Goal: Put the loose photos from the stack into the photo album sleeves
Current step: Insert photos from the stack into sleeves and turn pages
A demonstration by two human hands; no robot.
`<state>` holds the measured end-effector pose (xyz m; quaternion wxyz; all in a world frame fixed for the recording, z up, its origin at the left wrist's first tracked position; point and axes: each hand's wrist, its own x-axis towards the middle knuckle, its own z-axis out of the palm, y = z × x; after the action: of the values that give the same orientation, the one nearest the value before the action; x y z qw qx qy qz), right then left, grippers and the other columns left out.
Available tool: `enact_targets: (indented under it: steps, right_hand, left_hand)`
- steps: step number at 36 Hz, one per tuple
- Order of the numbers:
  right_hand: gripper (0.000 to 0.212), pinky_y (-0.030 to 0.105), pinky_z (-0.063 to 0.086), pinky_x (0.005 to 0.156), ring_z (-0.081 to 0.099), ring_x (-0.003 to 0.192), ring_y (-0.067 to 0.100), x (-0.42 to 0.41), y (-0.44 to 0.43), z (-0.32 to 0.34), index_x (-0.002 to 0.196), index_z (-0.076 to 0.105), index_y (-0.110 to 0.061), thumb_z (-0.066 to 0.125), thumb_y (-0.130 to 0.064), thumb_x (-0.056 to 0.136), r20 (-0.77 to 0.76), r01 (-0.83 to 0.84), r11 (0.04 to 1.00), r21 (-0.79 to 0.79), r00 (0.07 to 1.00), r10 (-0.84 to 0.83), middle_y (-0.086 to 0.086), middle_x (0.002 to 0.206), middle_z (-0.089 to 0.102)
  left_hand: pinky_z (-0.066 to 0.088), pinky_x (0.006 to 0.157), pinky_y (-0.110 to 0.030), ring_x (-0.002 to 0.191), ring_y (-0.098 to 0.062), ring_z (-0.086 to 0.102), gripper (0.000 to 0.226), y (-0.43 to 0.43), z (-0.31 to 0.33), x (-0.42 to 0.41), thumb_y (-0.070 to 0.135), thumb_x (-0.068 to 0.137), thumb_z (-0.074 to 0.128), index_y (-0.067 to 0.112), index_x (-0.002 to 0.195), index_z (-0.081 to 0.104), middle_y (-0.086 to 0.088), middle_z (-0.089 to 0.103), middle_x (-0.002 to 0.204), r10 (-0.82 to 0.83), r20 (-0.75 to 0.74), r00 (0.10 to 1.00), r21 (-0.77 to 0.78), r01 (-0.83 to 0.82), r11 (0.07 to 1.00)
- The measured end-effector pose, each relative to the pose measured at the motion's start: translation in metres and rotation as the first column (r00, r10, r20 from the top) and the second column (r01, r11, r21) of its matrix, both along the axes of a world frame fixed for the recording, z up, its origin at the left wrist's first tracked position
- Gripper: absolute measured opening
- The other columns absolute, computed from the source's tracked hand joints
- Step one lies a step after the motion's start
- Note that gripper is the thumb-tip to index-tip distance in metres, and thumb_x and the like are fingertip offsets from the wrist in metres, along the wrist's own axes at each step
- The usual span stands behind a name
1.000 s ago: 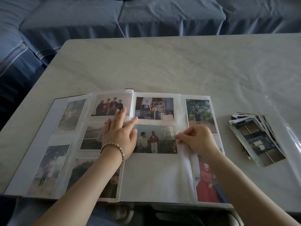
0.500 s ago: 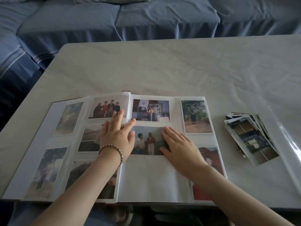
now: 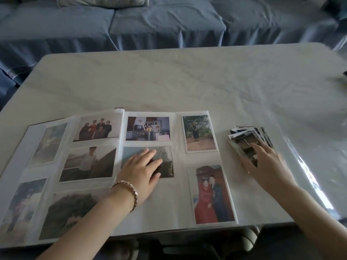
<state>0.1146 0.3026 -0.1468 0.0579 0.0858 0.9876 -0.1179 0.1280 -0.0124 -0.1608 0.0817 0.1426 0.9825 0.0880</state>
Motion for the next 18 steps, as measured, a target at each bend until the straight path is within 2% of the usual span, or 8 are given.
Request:
enact_targets:
  steps: [3,7,10,14,16,18]
  right_hand:
    - [0.045,0.038,0.038,0.092,0.056,0.106,0.032,0.0007,0.005,-0.0012,0.119,0.059,-0.007,0.058,-0.039,0.088,-0.016,-0.013,0.999,0.047,1.0,0.014,0.012,0.116,0.063]
    - [0.038,0.031,0.037,0.089,0.06,0.096,0.026,0.0025,0.0068,-0.0034,0.098,0.065,-0.011,0.06,-0.046,0.084,-0.027,-0.126,0.976,0.179,0.991,0.133,0.005,0.098,0.066]
    - [0.031,0.03,0.035,0.089,0.061,0.094,0.025,0.0046,0.008,-0.0039,0.089,0.066,-0.009,0.055,-0.039,0.089,-0.05,-0.155,0.974,0.164,0.985,0.165,0.005,0.09,0.065]
    - [0.028,0.03,0.033,0.089,0.059,0.093,0.026,0.0064,0.0089,-0.0047,0.085,0.065,-0.007,0.047,-0.027,0.093,-0.077,-0.138,0.984,0.111,0.986,0.147,0.004,0.087,0.063]
    - [0.028,0.031,0.034,0.087,0.058,0.094,0.027,0.0077,0.0091,-0.0058,0.088,0.065,-0.007,0.044,-0.023,0.095,-0.08,-0.131,0.988,0.081,0.987,0.137,0.005,0.09,0.062]
    - [0.027,0.032,0.034,0.081,0.058,0.089,0.031,0.0092,0.0088,-0.005,0.081,0.062,-0.005,0.041,-0.016,0.096,-0.102,-0.11,0.993,0.038,0.988,0.113,0.008,0.087,0.063]
  left_hand:
    - [-0.003,0.111,-0.022,0.144,-0.012,0.008,0.045,0.0006,0.0021,0.0011,0.035,0.097,0.04,0.03,0.142,0.037,0.007,0.017,0.156,-0.006,-0.008,1.0,0.028,0.006,1.0]
    - [-0.005,0.106,-0.019,0.144,-0.011,0.01,0.044,-0.0006,0.0046,0.0022,0.033,0.097,0.042,0.03,0.141,0.039,0.009,0.019,0.155,-0.023,-0.014,1.0,0.033,0.023,0.999]
    - [0.0,0.108,-0.021,0.143,-0.014,0.017,0.042,0.0,0.0045,0.0015,0.028,0.095,0.049,0.025,0.137,0.047,0.005,0.027,0.152,-0.023,-0.029,0.999,0.067,0.025,0.997]
    - [0.018,0.112,-0.034,0.137,-0.025,0.034,0.036,0.0028,0.0052,0.0014,0.015,0.087,0.062,0.015,0.123,0.062,-0.005,0.044,0.143,0.021,-0.058,0.998,0.111,-0.014,0.994]
    - [0.019,0.112,-0.034,0.137,-0.023,0.034,0.036,0.0034,0.0053,0.001,0.016,0.088,0.062,0.015,0.124,0.061,-0.004,0.044,0.143,0.028,-0.045,0.999,0.116,-0.022,0.993]
    - [0.015,0.113,-0.029,0.139,-0.017,0.028,0.037,0.0033,0.0049,0.0004,0.021,0.091,0.057,0.019,0.128,0.058,0.001,0.038,0.147,0.022,-0.017,1.0,0.094,-0.02,0.995]
